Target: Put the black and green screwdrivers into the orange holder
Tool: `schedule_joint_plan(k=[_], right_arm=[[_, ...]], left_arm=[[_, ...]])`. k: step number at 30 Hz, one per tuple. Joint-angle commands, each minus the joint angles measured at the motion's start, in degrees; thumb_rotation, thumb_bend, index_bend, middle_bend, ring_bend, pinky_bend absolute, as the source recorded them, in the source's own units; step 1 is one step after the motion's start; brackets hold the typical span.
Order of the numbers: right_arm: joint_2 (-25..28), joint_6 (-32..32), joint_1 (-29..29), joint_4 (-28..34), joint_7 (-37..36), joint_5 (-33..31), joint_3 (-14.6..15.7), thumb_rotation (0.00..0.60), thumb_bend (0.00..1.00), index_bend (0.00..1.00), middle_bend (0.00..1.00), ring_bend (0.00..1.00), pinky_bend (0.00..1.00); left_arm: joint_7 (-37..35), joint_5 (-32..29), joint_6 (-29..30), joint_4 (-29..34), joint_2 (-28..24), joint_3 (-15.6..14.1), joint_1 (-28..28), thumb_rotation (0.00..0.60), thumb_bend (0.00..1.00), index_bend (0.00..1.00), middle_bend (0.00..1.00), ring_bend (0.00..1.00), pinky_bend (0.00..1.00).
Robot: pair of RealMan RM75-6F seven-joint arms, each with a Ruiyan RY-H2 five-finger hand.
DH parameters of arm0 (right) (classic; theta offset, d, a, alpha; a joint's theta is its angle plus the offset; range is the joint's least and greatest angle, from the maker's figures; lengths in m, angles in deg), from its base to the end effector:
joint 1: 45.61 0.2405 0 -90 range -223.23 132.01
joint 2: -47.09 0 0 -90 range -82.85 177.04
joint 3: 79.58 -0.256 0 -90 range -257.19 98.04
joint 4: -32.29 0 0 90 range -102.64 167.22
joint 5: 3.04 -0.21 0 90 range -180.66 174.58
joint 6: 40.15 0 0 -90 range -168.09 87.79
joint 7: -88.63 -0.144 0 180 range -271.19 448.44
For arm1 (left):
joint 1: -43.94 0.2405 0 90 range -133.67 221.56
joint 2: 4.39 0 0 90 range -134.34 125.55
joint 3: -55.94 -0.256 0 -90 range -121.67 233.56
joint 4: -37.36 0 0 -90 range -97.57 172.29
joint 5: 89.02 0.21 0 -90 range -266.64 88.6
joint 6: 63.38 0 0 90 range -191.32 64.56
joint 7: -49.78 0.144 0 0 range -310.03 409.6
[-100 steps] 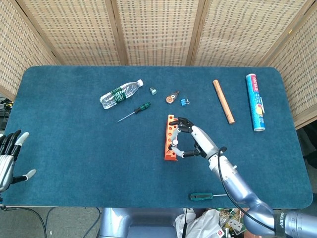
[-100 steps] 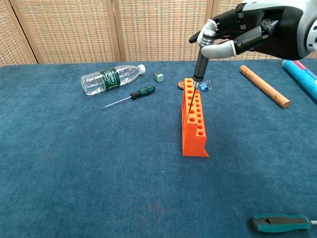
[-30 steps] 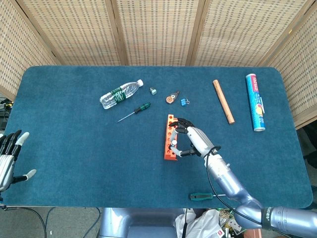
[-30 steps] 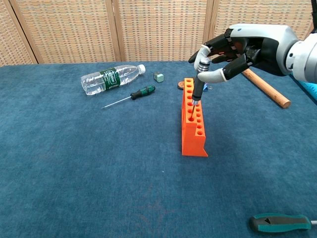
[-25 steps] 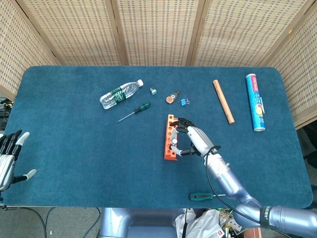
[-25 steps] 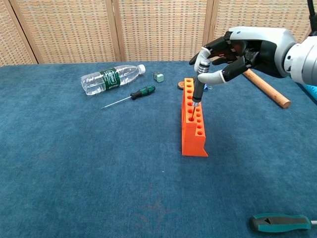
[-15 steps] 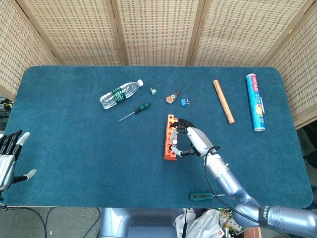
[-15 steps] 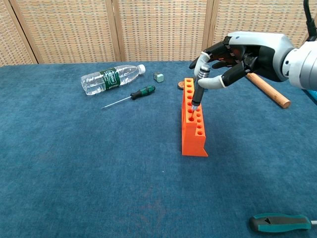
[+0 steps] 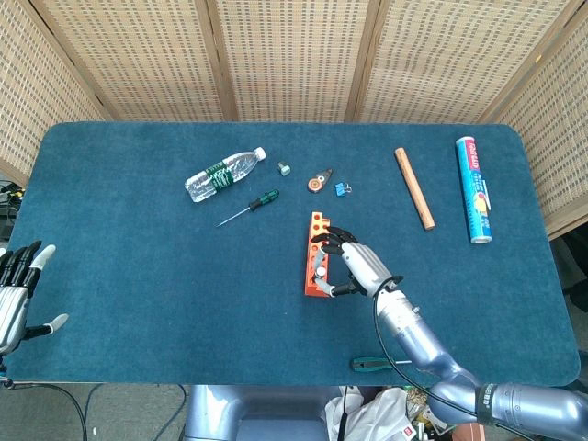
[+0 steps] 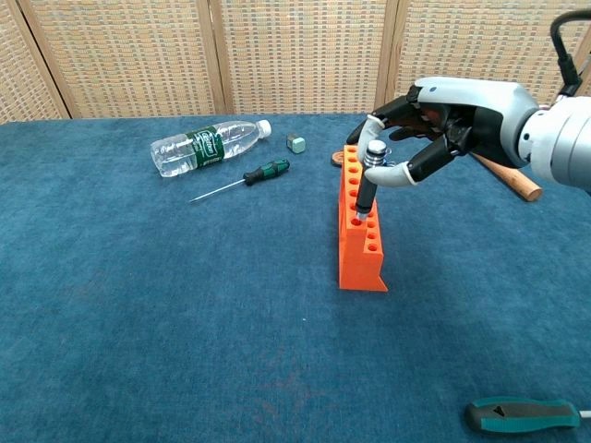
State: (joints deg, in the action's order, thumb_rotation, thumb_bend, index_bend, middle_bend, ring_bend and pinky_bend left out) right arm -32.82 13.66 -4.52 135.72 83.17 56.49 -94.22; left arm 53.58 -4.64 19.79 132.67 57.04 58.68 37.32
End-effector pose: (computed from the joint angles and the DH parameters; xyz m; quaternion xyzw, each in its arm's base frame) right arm -0.1031 -0.3193 0.0219 0.6104 -0.5804 0.4790 0.2473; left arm -0.3042 0.1893 0.1660 -0.6110 -0.3759 -0.3660 0.5928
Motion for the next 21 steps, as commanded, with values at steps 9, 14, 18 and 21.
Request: schedule_joint_plan(k=[9,14,18,21], right_arm=[[-0.26,-0.12,-0.02,0.03,0.45,0.04,-0.05,0.6,0.43,0.59,0.2,0.0,0.0],[-0.72,-0.16,0.27,-0.34,1.05,-0.54,-0.31,0.6,0.43,0.6,0.2,0.0,0.0],[-0.92,-0.19,0.46,-0.37,1.51,-0.77,-0.4,0.6,0.43,0.6,0.2,0.0,0.0],[-1.07,-0.23,0.65,-0.35,2.02,-1.05,-0.47,0.6,0.43,0.59,0.2,0.0,0.0]], left_arm=[[0.26,0.09,-0.05,0.01,0.1,-0.06,-0.07,0.6,0.0,0.0,0.0,0.0,0.0],[0.55,0.03,-0.13,0.02,0.21,-0.08,-0.11,0.6,0.0,0.0,0.0,0.0,0.0],[0.66,-0.05,-0.22,0.02,0.24,-0.07,-0.15,0.6,0.0,0.0,0.0,0.0,0.0],[0.71,-0.12,-0.22,0.0,0.28,-0.04,-0.15,0.6,0.0,0.0,0.0,0.0,0.0]])
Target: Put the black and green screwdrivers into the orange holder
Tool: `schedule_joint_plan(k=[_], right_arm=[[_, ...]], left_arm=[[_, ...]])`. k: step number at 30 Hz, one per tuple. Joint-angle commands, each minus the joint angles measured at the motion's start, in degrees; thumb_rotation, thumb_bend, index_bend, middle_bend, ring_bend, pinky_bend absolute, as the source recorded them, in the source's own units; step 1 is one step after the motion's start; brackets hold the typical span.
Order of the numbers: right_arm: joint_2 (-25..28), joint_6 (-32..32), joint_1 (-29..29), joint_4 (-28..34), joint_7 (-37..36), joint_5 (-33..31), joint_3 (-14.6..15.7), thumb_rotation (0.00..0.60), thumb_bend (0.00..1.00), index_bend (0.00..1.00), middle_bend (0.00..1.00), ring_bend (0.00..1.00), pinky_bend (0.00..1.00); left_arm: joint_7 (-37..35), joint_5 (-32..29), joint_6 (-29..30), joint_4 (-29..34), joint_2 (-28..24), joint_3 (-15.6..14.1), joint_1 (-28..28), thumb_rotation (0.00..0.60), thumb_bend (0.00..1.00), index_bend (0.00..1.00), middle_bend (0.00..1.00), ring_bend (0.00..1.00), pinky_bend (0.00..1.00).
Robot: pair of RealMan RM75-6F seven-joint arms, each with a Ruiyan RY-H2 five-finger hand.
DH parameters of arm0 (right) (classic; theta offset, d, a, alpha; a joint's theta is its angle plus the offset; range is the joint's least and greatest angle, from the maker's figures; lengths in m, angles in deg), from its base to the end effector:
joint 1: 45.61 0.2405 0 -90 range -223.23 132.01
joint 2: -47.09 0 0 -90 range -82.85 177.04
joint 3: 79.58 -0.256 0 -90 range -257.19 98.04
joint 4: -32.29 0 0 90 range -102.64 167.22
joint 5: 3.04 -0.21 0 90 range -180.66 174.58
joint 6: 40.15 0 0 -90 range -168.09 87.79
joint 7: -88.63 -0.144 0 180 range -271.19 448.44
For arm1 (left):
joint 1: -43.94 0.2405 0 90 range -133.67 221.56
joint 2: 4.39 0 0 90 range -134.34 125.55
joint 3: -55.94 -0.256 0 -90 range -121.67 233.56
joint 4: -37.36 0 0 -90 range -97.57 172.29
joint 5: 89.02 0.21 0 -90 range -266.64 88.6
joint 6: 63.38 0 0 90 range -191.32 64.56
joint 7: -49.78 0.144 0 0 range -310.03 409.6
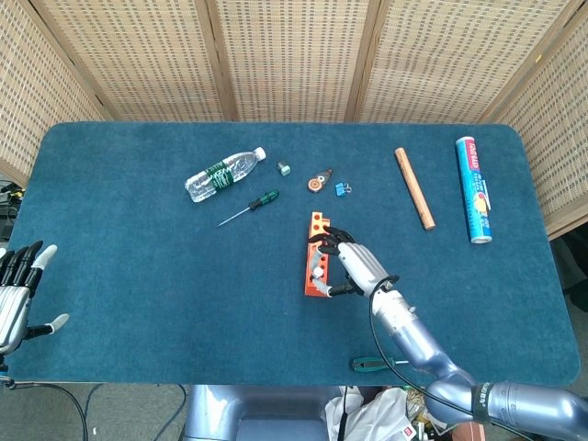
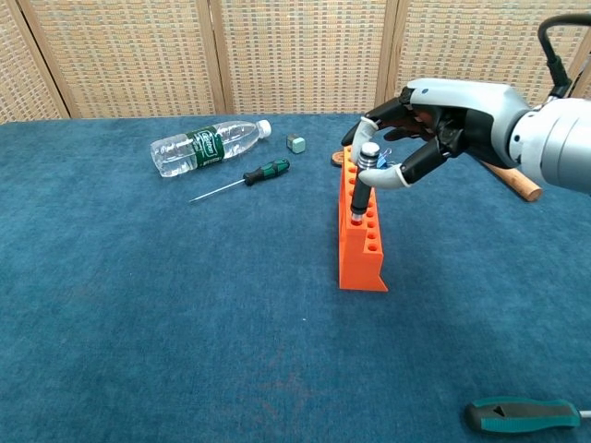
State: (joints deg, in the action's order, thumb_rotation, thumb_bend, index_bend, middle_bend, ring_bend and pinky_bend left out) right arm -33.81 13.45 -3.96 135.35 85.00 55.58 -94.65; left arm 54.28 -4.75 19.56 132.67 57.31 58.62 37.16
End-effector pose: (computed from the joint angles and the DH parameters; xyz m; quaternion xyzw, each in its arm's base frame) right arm -0.0988 -0.3206 0.0177 0.6156 -0.5761 0.4764 0.2494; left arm -0.3039 0.1899 0.1639 -0.6135 -0.3747 -0.3627 0.5930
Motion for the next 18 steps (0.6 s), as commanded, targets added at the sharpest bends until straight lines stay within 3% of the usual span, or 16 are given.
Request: schedule_joint_plan(k=[1,18], right_arm=[[-0.13,-0.01,0.13,0.02,0.27,-0.19,-0.07,0.6,0.43,0.59,0.2,0.0,0.0],[-0.49,-0.48,0.35,-0.11,1.39,-0.74,0.36,0.6,0.43,0.59,0.2,0.0,0.0]], left_arm=[[0.02,-0.03,0.02,-0.02,0.02,0.02,0.0,0.6,0.0,0.0,0.0,0.0,0.0],[0.06,-0.2,-0.14,-0.03,0.05,0.03,-0.07,0.6,0.0,0.0,0.0,0.0,0.0]])
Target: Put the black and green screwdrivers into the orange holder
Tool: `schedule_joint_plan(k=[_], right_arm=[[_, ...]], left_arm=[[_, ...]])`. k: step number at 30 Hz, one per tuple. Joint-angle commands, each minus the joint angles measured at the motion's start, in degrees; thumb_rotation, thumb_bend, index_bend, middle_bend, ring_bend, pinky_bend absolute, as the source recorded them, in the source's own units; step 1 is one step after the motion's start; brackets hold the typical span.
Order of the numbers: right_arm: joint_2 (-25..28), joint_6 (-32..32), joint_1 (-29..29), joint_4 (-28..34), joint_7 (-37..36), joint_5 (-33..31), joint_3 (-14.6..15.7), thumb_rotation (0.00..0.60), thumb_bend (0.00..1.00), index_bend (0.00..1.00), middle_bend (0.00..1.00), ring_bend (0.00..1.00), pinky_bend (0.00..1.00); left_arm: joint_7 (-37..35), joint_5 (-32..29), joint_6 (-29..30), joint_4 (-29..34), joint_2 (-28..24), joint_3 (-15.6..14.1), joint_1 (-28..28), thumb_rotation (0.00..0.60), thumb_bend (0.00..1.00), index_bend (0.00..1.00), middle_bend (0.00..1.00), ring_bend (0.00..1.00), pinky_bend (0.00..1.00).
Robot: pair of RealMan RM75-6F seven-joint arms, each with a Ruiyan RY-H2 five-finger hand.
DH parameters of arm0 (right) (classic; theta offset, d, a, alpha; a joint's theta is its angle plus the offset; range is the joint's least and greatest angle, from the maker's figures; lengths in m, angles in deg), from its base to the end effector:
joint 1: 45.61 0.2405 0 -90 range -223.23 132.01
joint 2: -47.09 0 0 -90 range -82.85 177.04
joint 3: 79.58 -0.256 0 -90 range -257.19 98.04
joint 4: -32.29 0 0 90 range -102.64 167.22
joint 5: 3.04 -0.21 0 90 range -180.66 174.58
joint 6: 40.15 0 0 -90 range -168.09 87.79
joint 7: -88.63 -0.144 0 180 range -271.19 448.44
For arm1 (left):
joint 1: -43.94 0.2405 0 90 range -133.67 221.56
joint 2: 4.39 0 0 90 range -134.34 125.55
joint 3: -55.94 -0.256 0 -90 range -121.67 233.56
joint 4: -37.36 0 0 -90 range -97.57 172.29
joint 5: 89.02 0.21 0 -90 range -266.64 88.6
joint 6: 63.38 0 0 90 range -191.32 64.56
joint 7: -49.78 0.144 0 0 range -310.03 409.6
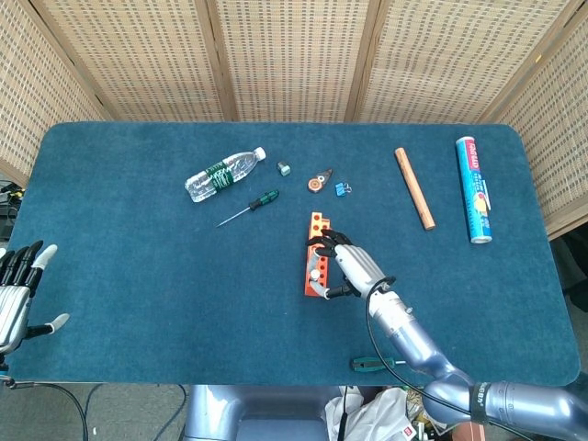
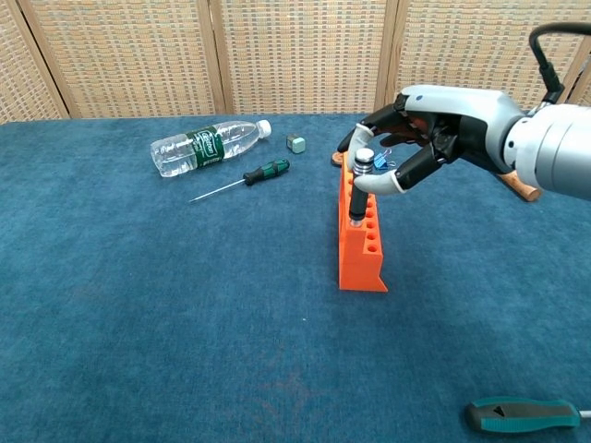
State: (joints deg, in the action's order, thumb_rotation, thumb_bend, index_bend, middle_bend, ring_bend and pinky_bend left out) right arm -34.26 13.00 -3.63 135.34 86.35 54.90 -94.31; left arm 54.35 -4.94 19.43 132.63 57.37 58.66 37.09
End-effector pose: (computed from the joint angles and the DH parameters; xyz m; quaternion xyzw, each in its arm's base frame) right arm -0.0981 -0.3188 0.0132 0.6230 -0.5752 0.4677 0.2496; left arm -0.3042 0.1904 0.1636 -0.6133 -0.3753 -0.3618 0.5934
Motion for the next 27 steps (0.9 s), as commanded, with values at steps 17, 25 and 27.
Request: schedule_joint_plan(k=[17,25,27], right_arm=[[-0.52,-0.39,0.42,-0.86,0.34,-1.0,-0.39,0.6,0.43,0.59,0.2,0.0,0.0],[-0.65,-0.56,0.59,-1.08,0.67,-1.41,-0.42,0.6,0.43,0.6,0.2,0.0,0.0],[-0.65,-0.68,0.62,-1.01,0.72,-1.48,-0.36,0.6,0.43,0.57,0.2,0.0,0.0]], left_arm=[[0.09,-0.12,-0.14,-0.03,0.04,0.02,-0.08,0.6,0.0,0.0,0.0,0.0,0.0],[0.05,-0.15,-0.15,0.0,0.03,0.03,-0.1,0.6,0.0,0.0,0.0,0.0,0.0],[0.05,-0.16,-0.18,0.0,0.02,0.03,-0.11,0.6,0.0,0.0,0.0,0.0,0.0]])
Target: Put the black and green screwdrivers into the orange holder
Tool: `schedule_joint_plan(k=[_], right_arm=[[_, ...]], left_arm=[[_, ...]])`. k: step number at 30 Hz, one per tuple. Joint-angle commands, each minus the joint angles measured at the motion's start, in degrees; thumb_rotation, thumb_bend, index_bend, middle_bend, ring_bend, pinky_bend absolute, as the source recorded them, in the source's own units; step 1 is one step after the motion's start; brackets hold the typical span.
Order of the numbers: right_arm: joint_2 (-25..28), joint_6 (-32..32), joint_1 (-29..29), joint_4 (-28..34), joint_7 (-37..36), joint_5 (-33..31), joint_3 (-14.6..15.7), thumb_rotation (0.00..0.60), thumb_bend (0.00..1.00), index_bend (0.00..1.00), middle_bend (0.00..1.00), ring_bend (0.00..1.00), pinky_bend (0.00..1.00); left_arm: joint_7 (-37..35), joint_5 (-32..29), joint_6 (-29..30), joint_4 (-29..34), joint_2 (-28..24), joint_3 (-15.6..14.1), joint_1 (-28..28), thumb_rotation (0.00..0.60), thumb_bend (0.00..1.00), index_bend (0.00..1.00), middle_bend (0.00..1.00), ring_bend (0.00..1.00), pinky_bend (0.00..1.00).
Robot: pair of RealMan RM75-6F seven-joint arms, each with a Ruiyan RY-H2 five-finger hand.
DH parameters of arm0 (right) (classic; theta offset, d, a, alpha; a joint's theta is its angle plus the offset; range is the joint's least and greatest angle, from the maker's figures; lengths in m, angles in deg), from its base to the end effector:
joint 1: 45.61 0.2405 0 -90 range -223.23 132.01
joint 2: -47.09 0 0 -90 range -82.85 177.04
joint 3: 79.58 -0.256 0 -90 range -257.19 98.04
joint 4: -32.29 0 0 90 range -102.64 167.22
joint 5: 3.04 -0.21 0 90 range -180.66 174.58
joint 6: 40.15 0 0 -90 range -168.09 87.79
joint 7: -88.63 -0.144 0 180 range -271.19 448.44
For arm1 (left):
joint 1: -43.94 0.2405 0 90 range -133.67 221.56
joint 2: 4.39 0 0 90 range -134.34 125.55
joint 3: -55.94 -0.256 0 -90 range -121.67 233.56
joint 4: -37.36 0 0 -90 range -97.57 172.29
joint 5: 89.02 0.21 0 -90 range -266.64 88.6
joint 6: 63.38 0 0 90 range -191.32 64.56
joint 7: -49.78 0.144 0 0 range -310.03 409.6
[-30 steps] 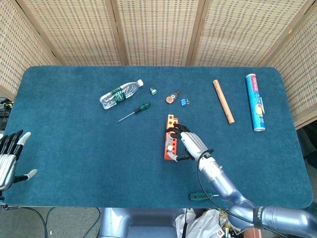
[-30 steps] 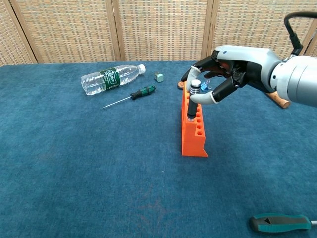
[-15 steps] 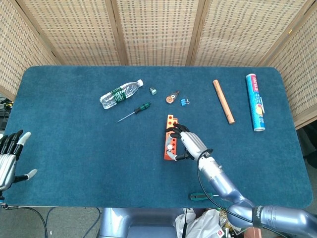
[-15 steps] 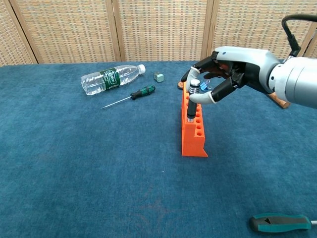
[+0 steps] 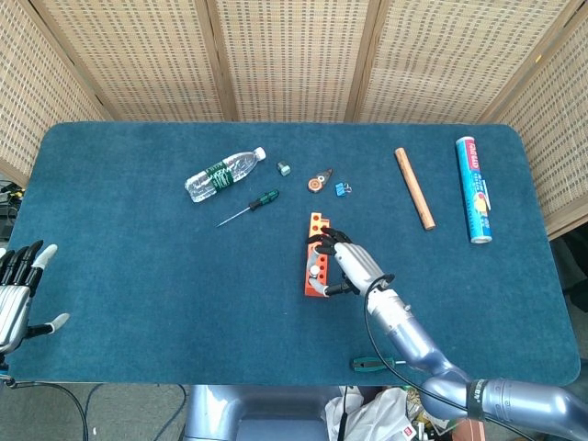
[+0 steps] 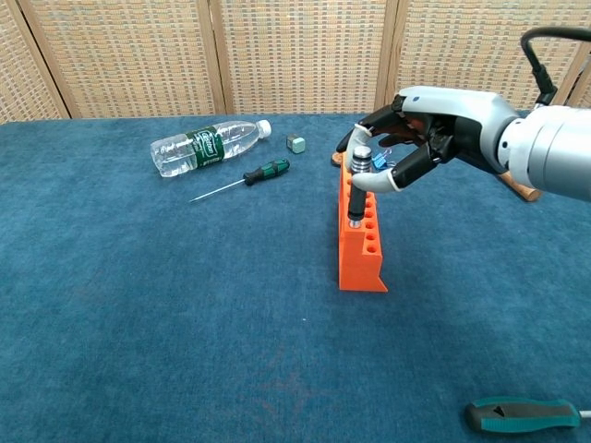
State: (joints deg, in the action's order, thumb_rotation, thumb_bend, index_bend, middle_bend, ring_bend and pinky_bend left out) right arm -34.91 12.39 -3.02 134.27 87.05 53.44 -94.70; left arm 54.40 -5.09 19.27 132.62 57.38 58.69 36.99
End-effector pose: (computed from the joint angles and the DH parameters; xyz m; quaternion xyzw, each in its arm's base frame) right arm -0.0982 -0.3230 0.0099 0.6225 -0.5778 0.4628 0.2539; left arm -0.3044 0.1911 0.1634 -0.6134 -0.3758 -0.3610 0.5934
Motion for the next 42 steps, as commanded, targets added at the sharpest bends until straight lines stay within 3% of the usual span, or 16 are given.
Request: schedule_joint_plan(k=[1,4,6,21,28,34,38,42], right_arm=[[0.03,-0.16,0.01,0.12,-0.09,0.08,0.06,0.6,0.43,0.52,0.2,0.0,0.0],[0.42,-0.9,0.01,0.3,-0.9,0.99,0.1,0.6,0.43,0.4,0.2,0.0,0.0],[0.51,-0.97,-0.05,0.25,-1.51,1.53,-0.05,0.6,0.43,0.37,0.2,0.0,0.0],[1.08,-0.97,-0.2,0.41,-2.02,1.94,-0.08,0.6,0.41,0.32,0.17,0.0,0.0],[2.41,0.28,-1.35,1.71,-4.11,6.3,-0.04,0.6,0.26,0.06,0.0,0.0,0.0],[4.15,2.78,-2.73,2.05,-4.56,12.02,0.82,0.6,0.19,0.0,0.0,0.0,0.0],[5.42,5.67,-4.23,2.16,-3.5,16.56,2.27,0.6,0.21,0.01,0.0,0.0,0.0],[6.73,8.31,-6.07,1.43,-4.05,22.52,4.81,0.6,0.41,0.09,0.0,0.0,0.0]], left_arm=[[0.0,-0.01,-0.03,0.0,0.01,-0.01,-0.01,0.6,0.0,0.0,0.0,0.0,0.0],[0.03,0.02,-0.03,-0.02,0.03,-0.01,-0.03,0.6,0.0,0.0,0.0,0.0,0.0],[0.02,0.0,-0.06,-0.03,0.03,-0.03,-0.04,0.6,0.0,0.0,0.0,0.0,0.0],[0.2,0.01,-0.04,-0.01,0.1,-0.08,-0.03,0.6,0.0,0.0,0.0,0.0,0.0],[0.27,0.07,0.03,0.01,0.11,-0.11,0.0,0.6,0.0,0.0,0.0,0.0,0.0],[0.11,0.23,0.18,0.04,0.01,-0.13,0.04,0.6,0.0,0.0,0.0,0.0,0.0],[-0.2,0.53,0.56,0.2,-0.14,-0.2,0.22,0.6,0.0,0.0,0.0,0.0,0.0],[-0.76,0.59,0.89,0.18,-0.38,-0.15,0.39,0.6,0.0,0.0,0.0,0.0,0.0]])
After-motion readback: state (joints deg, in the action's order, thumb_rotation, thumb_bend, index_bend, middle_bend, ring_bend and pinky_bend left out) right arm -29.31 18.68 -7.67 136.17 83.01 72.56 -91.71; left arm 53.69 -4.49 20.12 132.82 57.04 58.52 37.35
